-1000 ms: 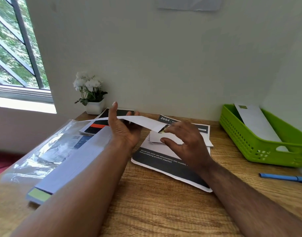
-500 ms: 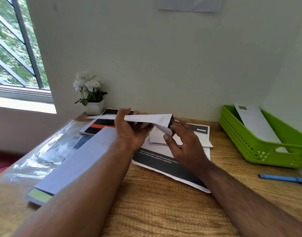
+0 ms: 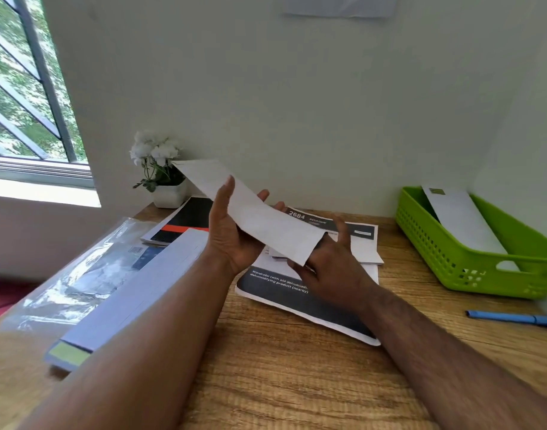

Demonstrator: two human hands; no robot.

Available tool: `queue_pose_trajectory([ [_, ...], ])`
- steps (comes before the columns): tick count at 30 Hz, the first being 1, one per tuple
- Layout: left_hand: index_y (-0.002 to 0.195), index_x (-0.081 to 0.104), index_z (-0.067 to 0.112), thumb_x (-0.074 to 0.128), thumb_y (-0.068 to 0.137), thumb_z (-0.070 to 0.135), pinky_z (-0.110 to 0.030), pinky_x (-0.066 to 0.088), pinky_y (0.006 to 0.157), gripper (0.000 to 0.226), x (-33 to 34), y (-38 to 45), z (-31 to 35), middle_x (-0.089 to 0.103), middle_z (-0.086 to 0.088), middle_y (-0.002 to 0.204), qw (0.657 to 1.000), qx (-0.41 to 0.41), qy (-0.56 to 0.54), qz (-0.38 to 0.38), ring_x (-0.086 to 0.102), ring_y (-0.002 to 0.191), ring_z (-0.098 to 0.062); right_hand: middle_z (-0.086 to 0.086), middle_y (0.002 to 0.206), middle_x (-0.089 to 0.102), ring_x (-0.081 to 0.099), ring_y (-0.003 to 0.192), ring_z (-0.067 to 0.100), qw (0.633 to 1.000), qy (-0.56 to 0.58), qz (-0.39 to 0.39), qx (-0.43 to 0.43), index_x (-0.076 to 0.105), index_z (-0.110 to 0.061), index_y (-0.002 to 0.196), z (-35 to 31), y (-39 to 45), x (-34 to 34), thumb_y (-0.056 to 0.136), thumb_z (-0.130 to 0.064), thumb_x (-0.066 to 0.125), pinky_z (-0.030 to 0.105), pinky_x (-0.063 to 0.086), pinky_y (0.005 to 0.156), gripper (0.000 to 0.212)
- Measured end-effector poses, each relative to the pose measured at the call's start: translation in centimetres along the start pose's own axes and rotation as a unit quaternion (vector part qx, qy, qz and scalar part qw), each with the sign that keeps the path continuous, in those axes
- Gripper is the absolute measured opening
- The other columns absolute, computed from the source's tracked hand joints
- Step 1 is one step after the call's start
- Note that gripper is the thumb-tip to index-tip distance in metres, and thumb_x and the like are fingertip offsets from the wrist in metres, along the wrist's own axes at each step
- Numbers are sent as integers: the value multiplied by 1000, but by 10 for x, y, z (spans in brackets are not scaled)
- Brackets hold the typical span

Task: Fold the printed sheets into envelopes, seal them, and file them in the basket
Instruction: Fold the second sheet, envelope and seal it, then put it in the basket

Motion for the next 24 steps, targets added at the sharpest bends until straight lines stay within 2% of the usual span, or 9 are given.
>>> queue_pose_trajectory([
  [2, 148, 33, 17, 91, 34, 58, -59, 49, 94, 133, -1, 1, 1, 56, -18, 136, 1000, 6, -12, -5, 63, 112, -42, -1, 140, 54, 46, 132, 15, 998, -9, -67, 8, 48, -26, 139, -2, 0, 6, 94, -35, 38, 56, -15, 113, 46],
  [4, 145, 35, 23, 88, 40, 60, -58, 50, 93, 123, -2, 0, 2, 62, -16, 131, 1000, 23, -15, -10, 65, 110, -41, -1, 148, 44, 38, 137, 14, 993, -46, -106, -4, 29, -27, 149, -5, 1, 11, 96, -47, 26, 57, -20, 111, 57],
  [6, 139, 41, 28, 84, 47, 64, -56, 52, 90, 108, 0, -1, 3, 64, -15, 128, 999, 36, 1, -12, 66, 109, -39, -1, 149, 43, 39, 137, 14, 988, -72, -138, -17, 12, -25, 153, -9, -1, 18, 96, -55, 31, 58, -22, 109, 67],
  [8, 131, 48, 28, 86, 38, 65, -53, 51, 92, 107, 2, -1, 0, 65, -15, 126, 999, 37, 18, -8, 66, 109, -37, 0, 153, 37, 38, 138, 15, 988, -73, -136, -15, 4, -23, 154, -9, -2, 19, 95, -57, 38, 58, -23, 109, 76],
  [12, 140, 43, 24, 86, 35, 67, -52, 52, 93, 121, 6, -2, -9, 65, -13, 127, 999, 24, 37, -9, 64, 113, -35, 1, 146, 47, 42, 136, 21, 995, -56, -85, -11, 20, -24, 151, -9, -5, 15, 89, -58, 46, 61, -16, 108, 76],
  [16, 131, 50, 24, 83, 37, 70, -53, 50, 95, 109, 9, -1, -10, 65, -12, 127, 999, 32, 19, -27, 63, 115, -37, 0, 142, 51, 47, 132, 20, 998, -45, -53, -1, 16, -25, 148, -11, -4, 11, 83, -64, 48, 57, -10, 110, 82],
  [19, 136, 47, 22, 81, 41, 71, -59, 42, 103, 112, 8, -1, -7, 64, -13, 129, 999, 38, 2, -33, 62, 116, -39, 1, 145, 47, 44, 135, 20, 997, -52, -48, 1, 18, -23, 149, -12, -2, 12, 81, -67, 43, 61, -4, 110, 85],
  [21, 135, 50, 20, 81, 39, 72, -60, 41, 104, 114, 11, -2, -8, 64, -11, 130, 999, 35, 18, -35, 62, 116, -37, 0, 148, 43, 39, 138, 21, 998, -37, -49, 5, 13, -24, 149, -13, -2, 13, 81, -67, 43, 60, -7, 110, 86],
  [24, 123, 57, 21, 83, 31, 73, -54, 48, 96, 109, 14, -5, -8, 66, -10, 126, 998, 36, 49, -22, 63, 115, -34, -3, 154, 33, 28, 144, 17, 997, 1, -68, 22, -1, -31, 148, -12, -4, 16, 81, -69, 39, 58, -17, 110, 86],
])
Point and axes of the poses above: each hand's wrist, its own y-axis towards the middle knuckle, its own x-axis out of the palm, z = x × y, the point moved 7 cm from there along y, towards the middle knuckle
